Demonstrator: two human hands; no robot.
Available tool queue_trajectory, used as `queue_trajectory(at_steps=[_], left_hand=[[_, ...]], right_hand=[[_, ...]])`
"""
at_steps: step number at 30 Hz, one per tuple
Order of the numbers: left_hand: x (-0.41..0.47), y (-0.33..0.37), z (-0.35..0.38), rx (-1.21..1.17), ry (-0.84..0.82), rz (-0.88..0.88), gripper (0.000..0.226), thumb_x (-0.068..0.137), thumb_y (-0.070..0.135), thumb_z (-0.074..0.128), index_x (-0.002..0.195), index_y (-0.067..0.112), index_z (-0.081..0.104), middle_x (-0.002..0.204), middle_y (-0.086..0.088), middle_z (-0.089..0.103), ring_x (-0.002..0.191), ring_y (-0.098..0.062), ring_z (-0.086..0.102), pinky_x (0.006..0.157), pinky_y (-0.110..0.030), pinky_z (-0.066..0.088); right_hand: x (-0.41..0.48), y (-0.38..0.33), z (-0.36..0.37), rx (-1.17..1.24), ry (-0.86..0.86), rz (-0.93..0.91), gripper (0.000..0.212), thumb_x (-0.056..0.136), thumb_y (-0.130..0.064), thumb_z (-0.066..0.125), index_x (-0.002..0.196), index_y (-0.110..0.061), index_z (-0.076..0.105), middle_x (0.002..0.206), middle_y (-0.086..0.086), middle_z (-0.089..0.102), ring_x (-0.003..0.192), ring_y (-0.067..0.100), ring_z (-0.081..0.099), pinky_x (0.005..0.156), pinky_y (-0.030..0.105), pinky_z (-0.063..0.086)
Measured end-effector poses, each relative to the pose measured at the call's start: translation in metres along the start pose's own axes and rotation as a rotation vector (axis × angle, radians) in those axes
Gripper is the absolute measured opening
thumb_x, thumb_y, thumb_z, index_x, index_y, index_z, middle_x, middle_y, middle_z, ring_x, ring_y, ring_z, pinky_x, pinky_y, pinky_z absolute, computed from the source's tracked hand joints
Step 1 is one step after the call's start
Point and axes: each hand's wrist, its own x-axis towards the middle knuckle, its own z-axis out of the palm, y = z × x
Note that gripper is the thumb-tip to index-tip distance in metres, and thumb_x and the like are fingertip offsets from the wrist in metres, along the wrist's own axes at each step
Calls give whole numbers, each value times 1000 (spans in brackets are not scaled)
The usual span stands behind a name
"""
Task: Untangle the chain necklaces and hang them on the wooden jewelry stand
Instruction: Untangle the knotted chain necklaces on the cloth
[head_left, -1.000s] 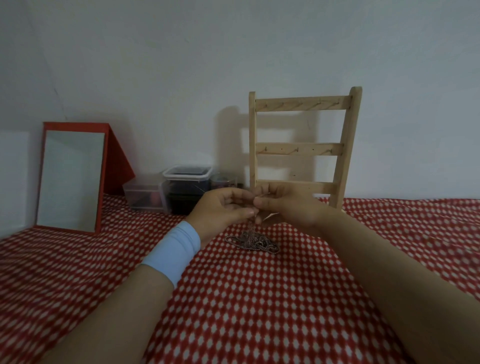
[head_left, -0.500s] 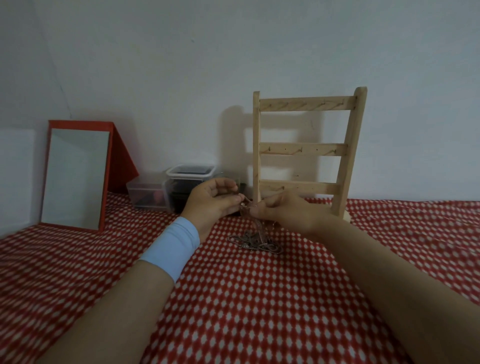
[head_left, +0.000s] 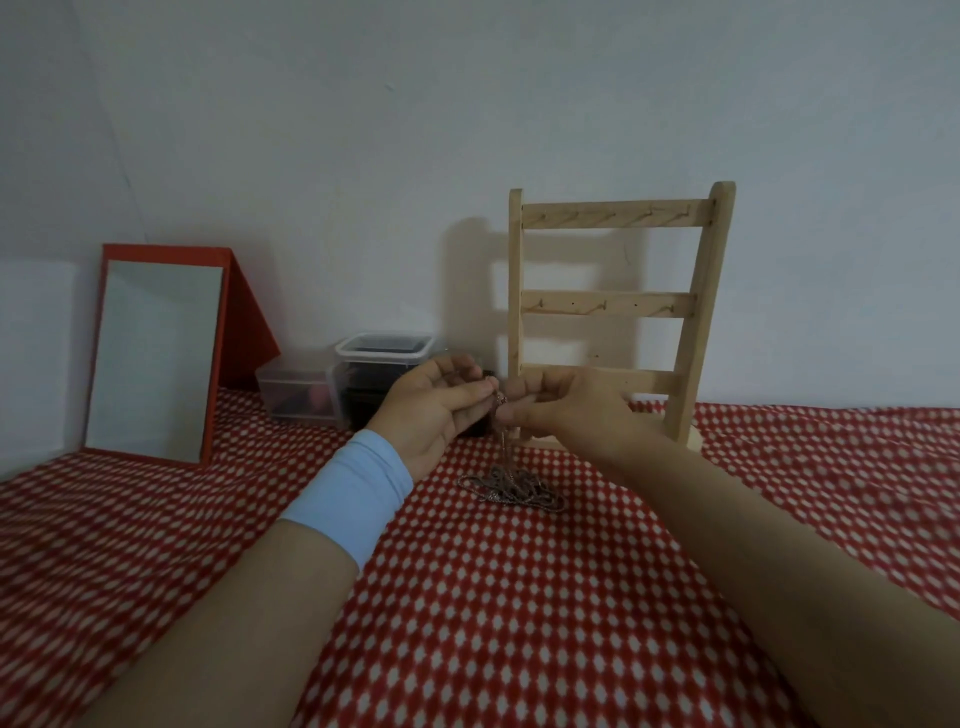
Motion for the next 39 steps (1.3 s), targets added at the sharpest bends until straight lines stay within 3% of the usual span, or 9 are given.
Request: queue_trajectory(at_steps=[4,9,12,17,22,26,30,34,39], left_hand=[[-1,2,-1,508,50,118,19,86,2,69,102,11,66,100,-5,66,93,-16,66,70,-22,57],[-5,3,-3,911,-113,182,22,80,24,78,101,24,73,93,9,73,86,4,67,76,-10,49],[-5,3,-5,974,-75,195,17,78,23,80,94,24,74,85,11,73,79,4,67,72,-7,49],[-5,7,-8,1008,-171,124,10,84,19,75,92,25,73,83,8,76,81,0,70,82,-17,51],[-6,10,-9,981,-264,88,11,94,19,62,97,17,72,79,5,76,78,-1,70,75,-10,48],[-7,12,-10,994,-337,62,12,96,15,59,106,19,64,75,3,74,74,-2,69,71,-12,50],[-8,15,-9,1023,-340,64,9,95,17,60,97,20,69,75,7,73,69,5,67,66,-8,46],[-5,12,-7,1090,-296,119,13,94,28,62,88,28,73,80,14,71,74,7,65,79,-18,48],[-6,18,-7,1021,-284,61,30,102,23,47,81,26,69,73,14,68,71,5,62,74,-19,43]], right_hand=[[-1,-1,-3,72,30,51,7,87,-10,76,91,-4,78,77,8,72,54,5,58,53,19,49],[0,0,-6,196,-12,137,9,90,-14,73,87,-10,80,91,14,75,69,17,66,69,30,54],[1,1,-6,92,6,114,14,92,-20,72,93,-8,81,95,13,78,76,21,68,73,31,57],[-2,-4,-11,-367,-48,-53,19,97,-26,67,91,-11,78,85,2,77,72,6,70,67,14,54],[-3,-10,-14,-572,-154,-125,17,98,-30,64,91,-20,77,82,-8,77,73,0,70,69,14,54],[-2,-8,-12,-524,-167,-91,18,98,-29,65,89,-21,77,84,-8,77,78,1,70,74,16,55],[-1,-2,-10,-322,-163,31,25,102,-28,59,93,-9,73,83,1,74,73,8,67,73,21,56],[-3,-2,-8,-88,-152,41,23,103,-22,56,94,-6,70,82,5,69,70,11,63,71,26,53],[-3,-6,-10,-165,-182,-10,23,103,-26,57,95,-12,74,89,5,75,76,13,67,76,26,54]])
